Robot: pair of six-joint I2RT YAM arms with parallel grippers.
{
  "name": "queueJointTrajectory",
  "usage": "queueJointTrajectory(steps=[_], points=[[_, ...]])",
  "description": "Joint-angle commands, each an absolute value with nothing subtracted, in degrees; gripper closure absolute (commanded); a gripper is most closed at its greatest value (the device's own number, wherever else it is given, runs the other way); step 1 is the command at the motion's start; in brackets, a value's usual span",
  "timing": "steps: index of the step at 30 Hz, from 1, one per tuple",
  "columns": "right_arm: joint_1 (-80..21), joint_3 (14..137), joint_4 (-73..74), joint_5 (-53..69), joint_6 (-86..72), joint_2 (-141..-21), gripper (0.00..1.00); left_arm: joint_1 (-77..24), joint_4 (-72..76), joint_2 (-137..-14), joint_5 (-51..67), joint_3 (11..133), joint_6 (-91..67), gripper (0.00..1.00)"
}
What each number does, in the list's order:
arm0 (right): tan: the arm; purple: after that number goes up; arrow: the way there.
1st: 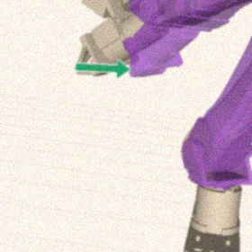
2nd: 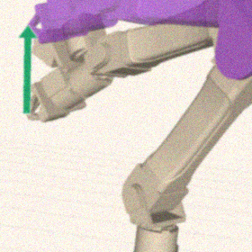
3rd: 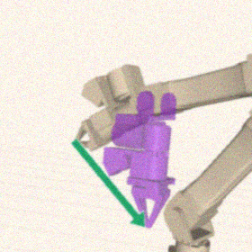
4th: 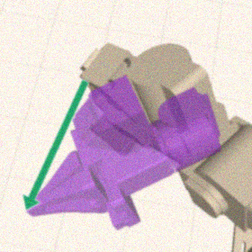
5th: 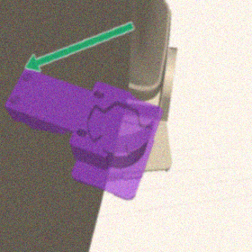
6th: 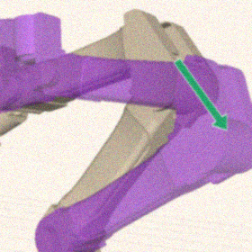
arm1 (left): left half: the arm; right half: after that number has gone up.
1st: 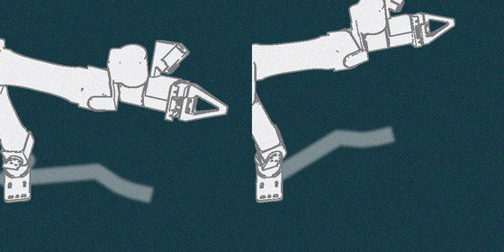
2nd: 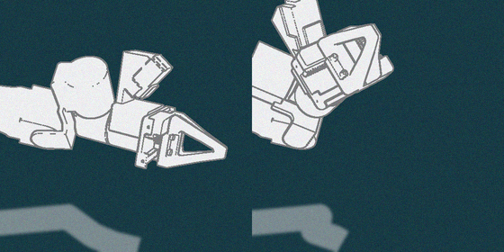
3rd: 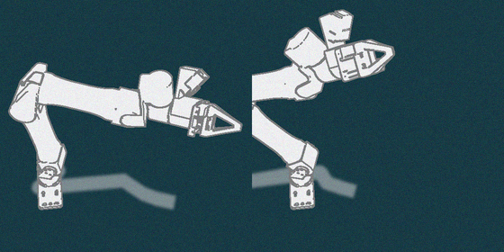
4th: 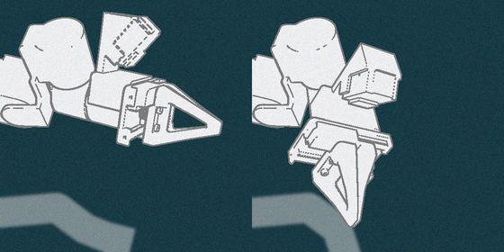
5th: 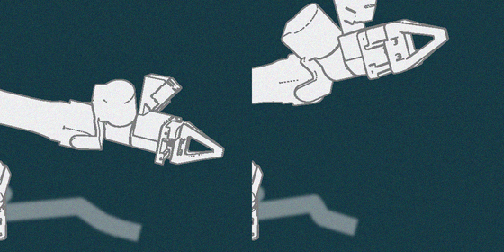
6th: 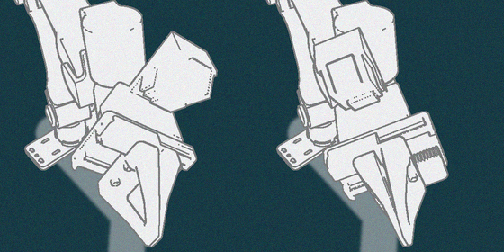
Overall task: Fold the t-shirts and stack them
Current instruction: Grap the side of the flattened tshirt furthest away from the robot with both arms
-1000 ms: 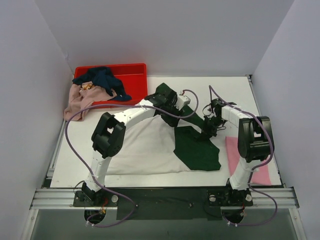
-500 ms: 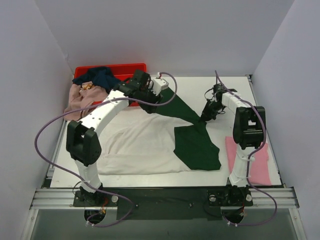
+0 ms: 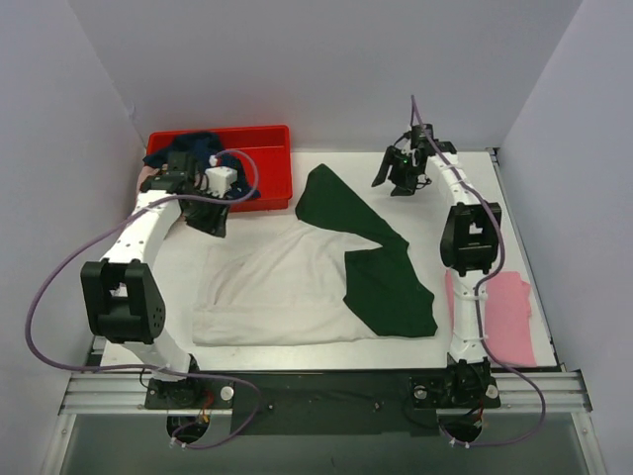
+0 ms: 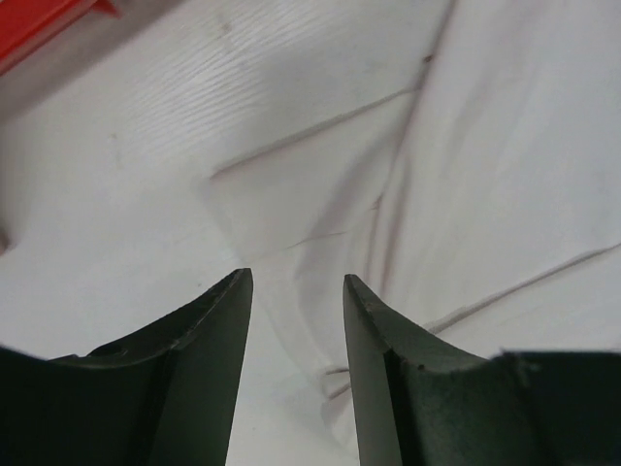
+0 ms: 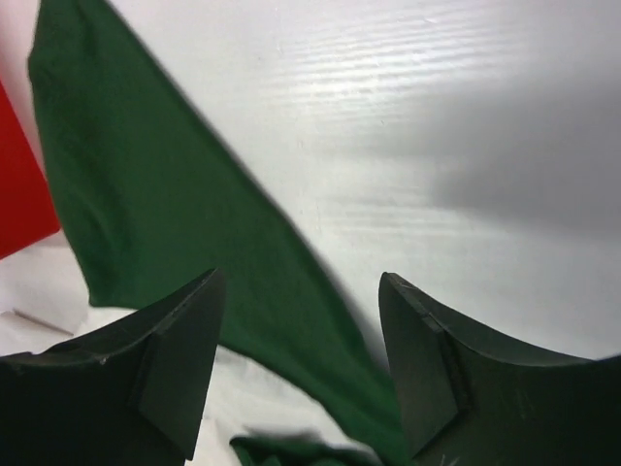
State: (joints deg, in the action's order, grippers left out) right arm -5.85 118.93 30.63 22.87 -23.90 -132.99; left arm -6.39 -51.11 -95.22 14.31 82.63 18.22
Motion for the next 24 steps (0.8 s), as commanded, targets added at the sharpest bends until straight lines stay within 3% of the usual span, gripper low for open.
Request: queueJointTrajectory(steps=[1, 11, 19, 24], points=[[-7.73, 126.38, 34.19, 26.45, -22.93, -142.54, 0.40, 3.86, -47.22, -92.81, 13.45, 79.81, 21.96, 0.47], [-14.23, 121.04, 32.87, 27.77, -25.04, -145.99, 0.48, 4.75, -41.15, -108.18, 14.68, 84.03, 31.28, 0.43], [-14.24, 117.43, 31.29, 25.40, -26.98, -142.39, 0.80, 2.46, -37.52, -111.53, 17.91, 81.56, 44.72, 0.40], [-13.19, 115.84, 31.20, 26.81, -26.37, -139.84, 0.98, 2.46, -49.90, -113.11, 29.34, 84.29, 55.18, 0.40]])
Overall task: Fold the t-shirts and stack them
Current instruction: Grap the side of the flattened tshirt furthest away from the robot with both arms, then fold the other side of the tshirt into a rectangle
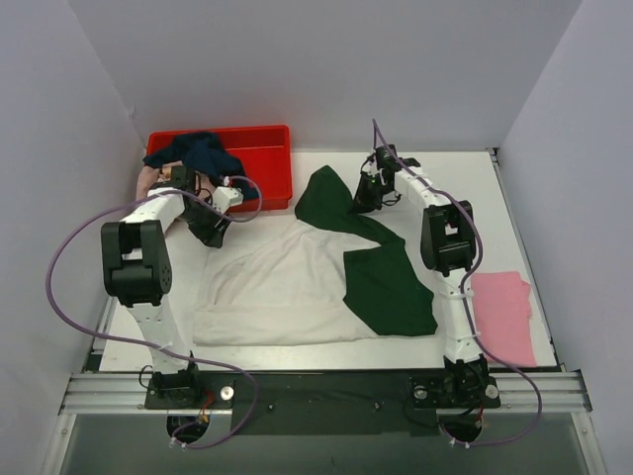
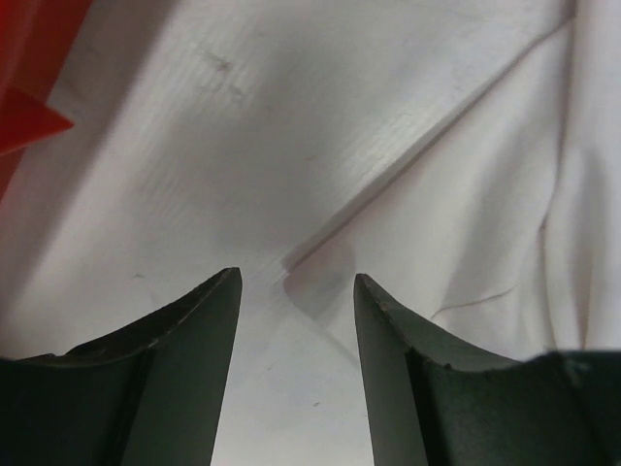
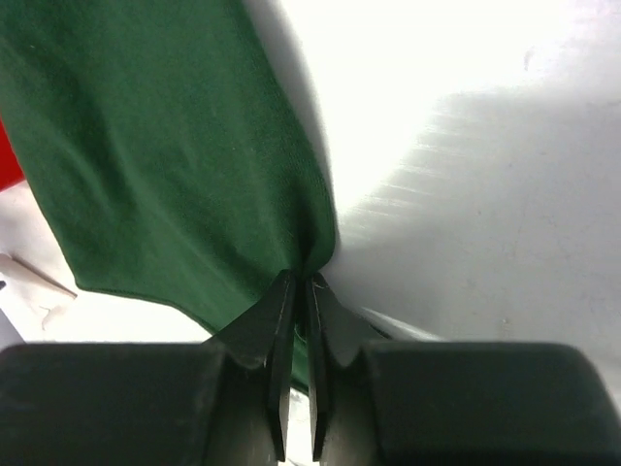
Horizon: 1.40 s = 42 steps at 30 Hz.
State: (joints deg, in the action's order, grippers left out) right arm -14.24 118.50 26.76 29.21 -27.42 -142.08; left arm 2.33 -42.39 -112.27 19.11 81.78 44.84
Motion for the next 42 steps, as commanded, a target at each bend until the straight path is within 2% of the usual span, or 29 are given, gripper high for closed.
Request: queueJointTrajectory(steps=[1, 10, 11, 13, 14, 15, 20, 26, 33, 38, 42], points=[[-12.92, 115.67, 31.11, 26.72, -26.37, -139.57, 1.00, 2.37, -50.97, -113.20, 29.70, 83.94, 57.54, 0.40], [-12.04, 114.88, 31.11, 26.54, -26.02, -133.16, 1.00, 1.76, -50.00, -119.00, 23.46, 86.65, 60.03, 0.44], [-12.04, 114.79, 31.11, 26.80, -25.75, -132.63, 1.00, 1.76, -51.66, -119.09, 24.08, 86.92, 60.99, 0.51], [-11.95, 113.65, 31.11, 26.63, -24.79, -131.05, 1.00, 1.50, -52.82, -118.48, 25.31, 86.66, 61.96, 0.70], [-11.87, 112.77, 31.11, 26.46, -24.52, -130.00, 1.00, 1.58, -53.08, -118.13, 25.49, 86.05, 62.22, 0.92], [-11.87, 112.42, 31.11, 26.28, -24.17, -129.47, 1.00, 1.58, -53.09, -117.52, 24.71, 85.78, 62.57, 1.00], [-9.94, 106.98, 31.11, 25.93, -22.42, -123.93, 1.00, 3.77, -46.25, -111.90, 19.08, 84.55, 54.43, 1.00], [-9.41, 99.59, 31.11, 25.93, -18.55, -117.34, 1.00, 5.27, -38.32, -101.96, 19.69, 81.39, 48.97, 1.00], [-8.35, 90.54, 31.20, 24.70, -16.09, -111.02, 1.00, 5.45, -40.34, -98.89, 16.44, 78.75, 46.85, 1.00], [-11.15, 84.39, 34.10, 24.70, -10.56, -103.90, 1.00, 5.62, -51.83, -95.46, 20.56, 82.26, 47.19, 1.00], [-15.19, 76.23, 34.89, 24.52, -9.40, -95.21, 1.00, 5.63, -56.93, -93.43, 18.90, 79.12, 48.60, 1.00]])
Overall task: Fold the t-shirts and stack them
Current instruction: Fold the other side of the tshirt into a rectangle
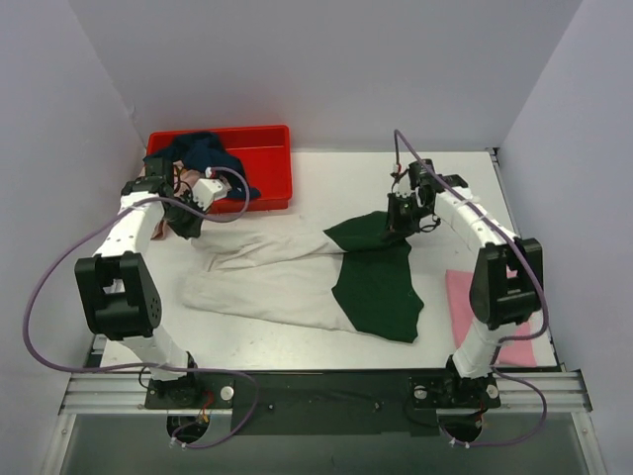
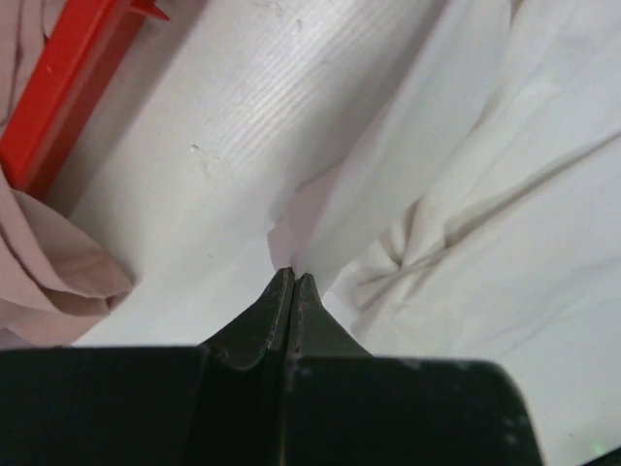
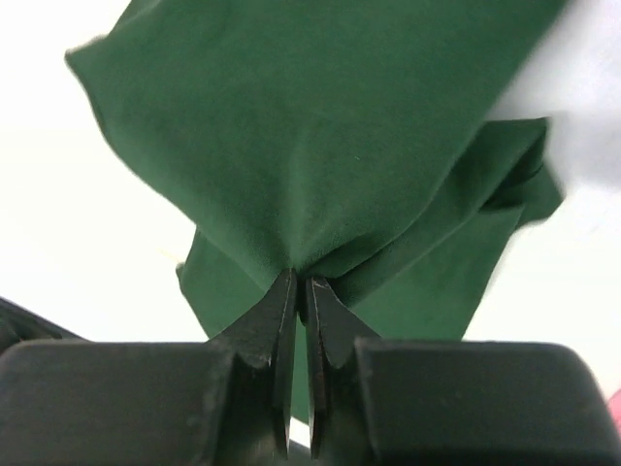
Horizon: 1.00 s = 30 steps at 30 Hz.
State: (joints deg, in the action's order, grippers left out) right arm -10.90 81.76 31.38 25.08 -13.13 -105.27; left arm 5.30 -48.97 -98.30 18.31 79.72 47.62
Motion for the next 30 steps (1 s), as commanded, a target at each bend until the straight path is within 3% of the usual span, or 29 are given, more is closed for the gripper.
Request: queueJointTrajectory(steps=[1, 6, 15, 18, 22, 26, 30], points=[[-15.81, 74.72, 34.81, 23.83, -9.67, -94.32, 1.00, 5.63, -57.65, -93.08, 18.72, 78.32, 49.47, 1.00], [-20.64, 62.33, 33.14, 22.67, -14.23, -91.14, 1.00, 5.63, -55.30, -92.72, 15.57, 69.63, 49.48, 1.00], [-26.98, 55.19, 40.33, 23.56, -13.28, -80.79, 0.72, 5.45, -51.94, -92.99, 12.83, 68.64, 50.36, 1.00], [-23.40, 55.98, 43.77, 23.55, -12.39, -77.97, 0.67, 5.45, -51.94, -93.16, 13.09, 68.91, 51.33, 1.00], [-10.75, 58.97, 40.27, 22.59, -18.52, -78.92, 0.62, 5.19, -51.15, -93.60, 13.88, 69.43, 51.15, 1.00], [-9.32, 63.18, 33.15, 21.18, -26.43, -83.66, 0.57, 4.66, -51.07, -93.25, 14.24, 69.70, 50.98, 1.00], [-9.75, 67.22, 29.45, 17.25, -31.01, -89.02, 0.62, 4.39, -50.63, -92.55, 14.33, 68.82, 50.63, 1.00]])
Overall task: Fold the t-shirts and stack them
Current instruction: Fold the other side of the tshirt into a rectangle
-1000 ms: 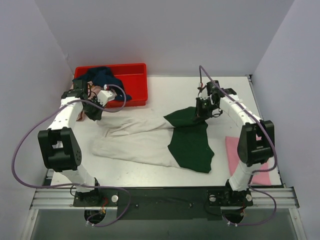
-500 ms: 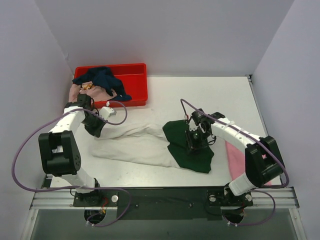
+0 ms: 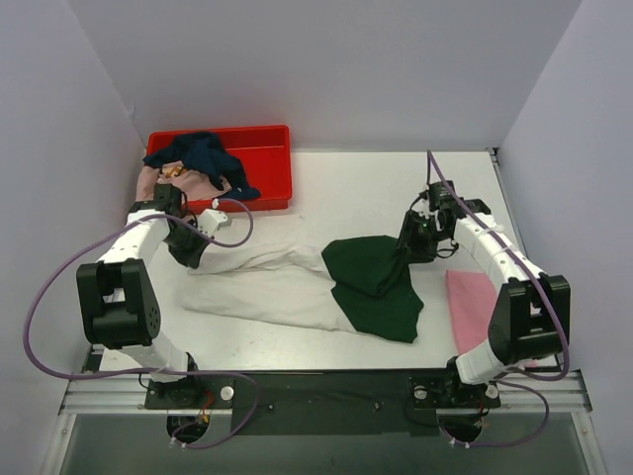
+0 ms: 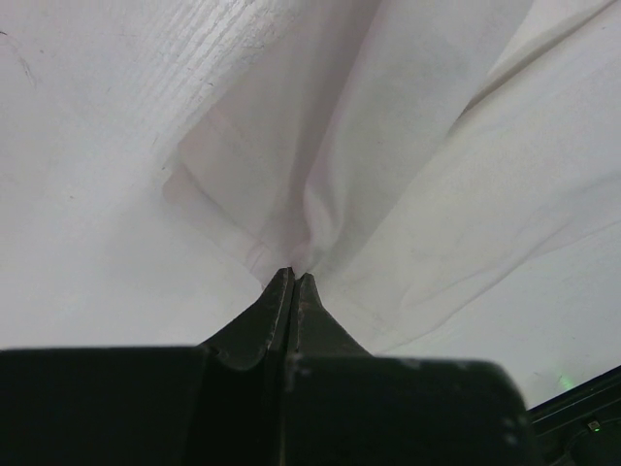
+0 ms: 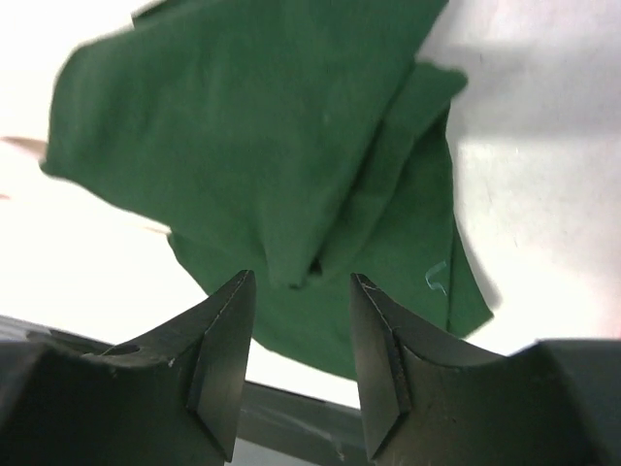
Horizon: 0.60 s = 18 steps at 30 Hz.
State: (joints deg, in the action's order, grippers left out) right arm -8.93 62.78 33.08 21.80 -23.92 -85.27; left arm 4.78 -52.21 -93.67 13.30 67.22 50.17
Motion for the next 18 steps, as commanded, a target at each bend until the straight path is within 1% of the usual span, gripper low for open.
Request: queueJointTrajectory(steps=[1, 6, 10, 12, 14, 18], points=[[-9.76, 68.02, 29.53, 16.53, -31.46, -90.34, 0.63, 4.31, -50.54, -92.55, 14.15, 68.73, 50.28, 1.00], [-10.63, 70.22, 30.32, 17.49, -33.31, -95.35, 0.70, 4.48, -50.54, -92.37, 14.24, 68.82, 49.75, 1.00], [-11.60, 69.52, 33.22, 14.87, -34.72, -96.77, 0.70, 4.48, -50.54, -92.55, 14.24, 69.61, 49.75, 1.00], [-11.78, 69.26, 34.10, 14.15, -34.80, -96.68, 0.68, 4.48, -50.80, -92.81, 14.24, 70.13, 49.92, 1.00], [-11.78, 68.82, 34.10, 14.93, -34.89, -97.11, 0.66, 4.48, -50.89, -93.07, 14.24, 70.49, 49.92, 1.00], [-12.13, 69.70, 33.31, 16.26, -35.24, -99.49, 0.66, 4.57, -50.80, -93.51, 14.24, 70.84, 50.10, 1.00]])
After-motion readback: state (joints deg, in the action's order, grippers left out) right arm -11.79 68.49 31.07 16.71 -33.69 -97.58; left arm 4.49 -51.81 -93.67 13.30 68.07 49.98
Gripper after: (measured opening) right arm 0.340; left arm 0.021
